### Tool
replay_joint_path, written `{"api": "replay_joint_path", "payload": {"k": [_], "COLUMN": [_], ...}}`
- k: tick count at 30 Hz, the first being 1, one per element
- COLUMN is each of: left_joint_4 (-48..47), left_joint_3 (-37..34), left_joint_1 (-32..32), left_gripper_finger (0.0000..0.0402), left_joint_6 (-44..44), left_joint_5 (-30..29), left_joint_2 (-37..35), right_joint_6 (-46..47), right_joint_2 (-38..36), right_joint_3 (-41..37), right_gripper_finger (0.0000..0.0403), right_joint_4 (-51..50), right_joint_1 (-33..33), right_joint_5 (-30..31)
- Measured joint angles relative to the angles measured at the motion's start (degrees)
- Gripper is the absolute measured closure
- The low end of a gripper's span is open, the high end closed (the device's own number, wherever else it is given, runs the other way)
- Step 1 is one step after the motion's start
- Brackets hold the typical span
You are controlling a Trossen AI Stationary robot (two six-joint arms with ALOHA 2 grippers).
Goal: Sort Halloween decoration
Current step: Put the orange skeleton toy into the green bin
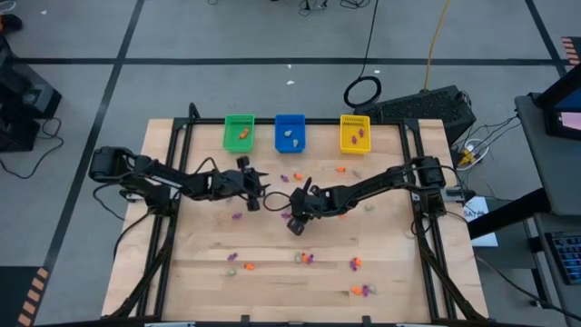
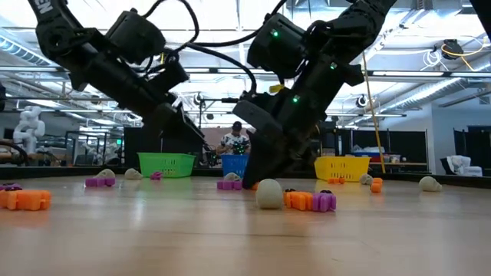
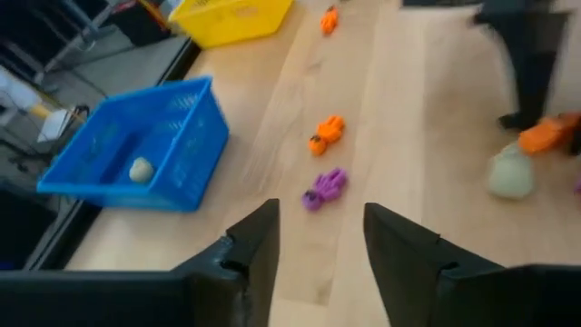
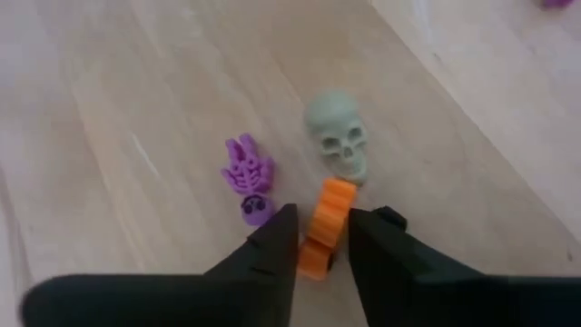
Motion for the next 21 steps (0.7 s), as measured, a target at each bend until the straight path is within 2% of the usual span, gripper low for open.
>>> {"api": "replay_joint_path", "payload": {"k": [3,6,13,17,21], "left_joint_4": [-0.09,0.03,0.49,0.60,2.82], "left_joint_3": [-0.88,-1.11,-1.11,-1.11,-1.13], "left_joint_1": [1.88,3.37,4.74,3.86,2.66], "left_gripper_finger": [0.0280,0.0310,0.0356,0.0347,0.0309], "left_joint_6": [-1.67,-3.05,-4.73,-4.53,-4.32], "left_joint_5": [2.89,8.18,28.09,28.98,28.16], "left_joint_2": [0.00,0.00,0.00,0.00,0.00], "right_joint_6": [-3.74,-10.31,-22.67,-27.36,-31.16], "right_joint_2": [-0.07,-0.30,0.07,-0.14,-0.11], "right_joint_3": [0.00,0.51,5.21,8.91,11.46], "right_gripper_finger": [0.0362,0.0389,0.0385,0.0387,0.0388], "right_joint_4": [0.16,-0.30,-2.77,-5.23,-6.06], "right_joint_1": [0.00,0.00,0.42,0.92,1.41], "right_joint_5": [-0.10,-0.12,1.91,5.36,6.33]}}
